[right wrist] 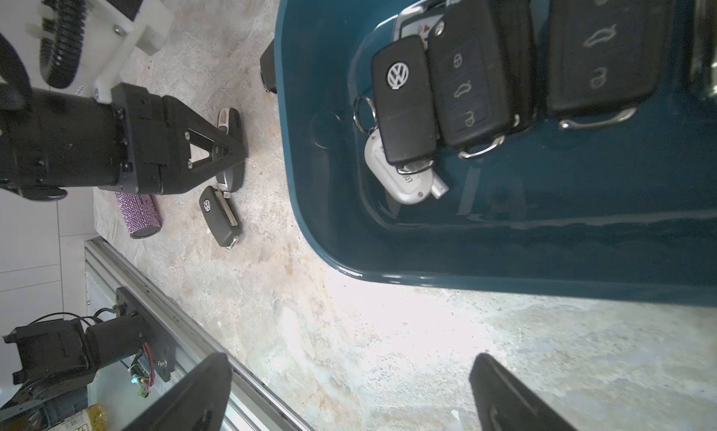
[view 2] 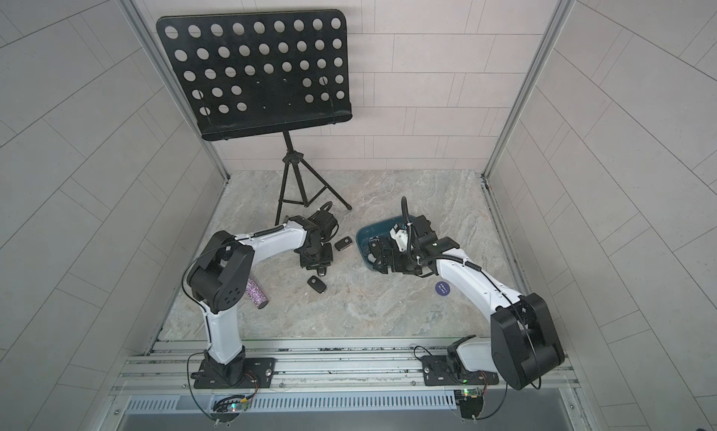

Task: Place the car key into the storage box
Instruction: Pick up the car key from the center of the board, then place the car key in the storage box.

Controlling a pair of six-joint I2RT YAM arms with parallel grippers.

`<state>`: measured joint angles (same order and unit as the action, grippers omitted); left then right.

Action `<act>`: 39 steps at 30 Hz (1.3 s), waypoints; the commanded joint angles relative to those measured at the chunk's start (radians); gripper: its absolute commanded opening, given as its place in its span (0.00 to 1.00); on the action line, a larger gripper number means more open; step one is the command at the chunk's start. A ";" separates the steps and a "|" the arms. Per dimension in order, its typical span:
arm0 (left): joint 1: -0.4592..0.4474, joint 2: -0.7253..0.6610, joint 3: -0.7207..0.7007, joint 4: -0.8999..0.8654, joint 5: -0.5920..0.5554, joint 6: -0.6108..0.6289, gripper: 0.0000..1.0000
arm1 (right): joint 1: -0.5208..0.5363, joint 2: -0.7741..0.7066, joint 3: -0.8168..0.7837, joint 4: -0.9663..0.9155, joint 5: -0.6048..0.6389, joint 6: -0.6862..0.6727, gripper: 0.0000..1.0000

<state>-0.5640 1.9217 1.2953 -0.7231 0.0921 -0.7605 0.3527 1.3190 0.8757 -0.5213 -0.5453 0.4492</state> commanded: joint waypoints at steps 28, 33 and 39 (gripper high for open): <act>-0.168 0.146 0.546 -0.019 0.154 -0.063 0.29 | -0.038 -0.171 -0.046 -0.012 0.134 0.058 1.00; -0.189 0.234 0.629 -0.019 0.173 -0.098 0.29 | -0.047 -0.200 -0.062 -0.007 0.143 0.071 1.00; -0.201 0.295 0.634 -0.019 0.152 -0.145 0.29 | -0.050 -0.223 -0.081 0.007 0.148 0.085 1.00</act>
<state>-0.7589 2.1918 1.8996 -0.7296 0.2634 -0.8665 0.3065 1.1164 0.7994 -0.5232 -0.4160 0.5152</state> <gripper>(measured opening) 0.352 0.996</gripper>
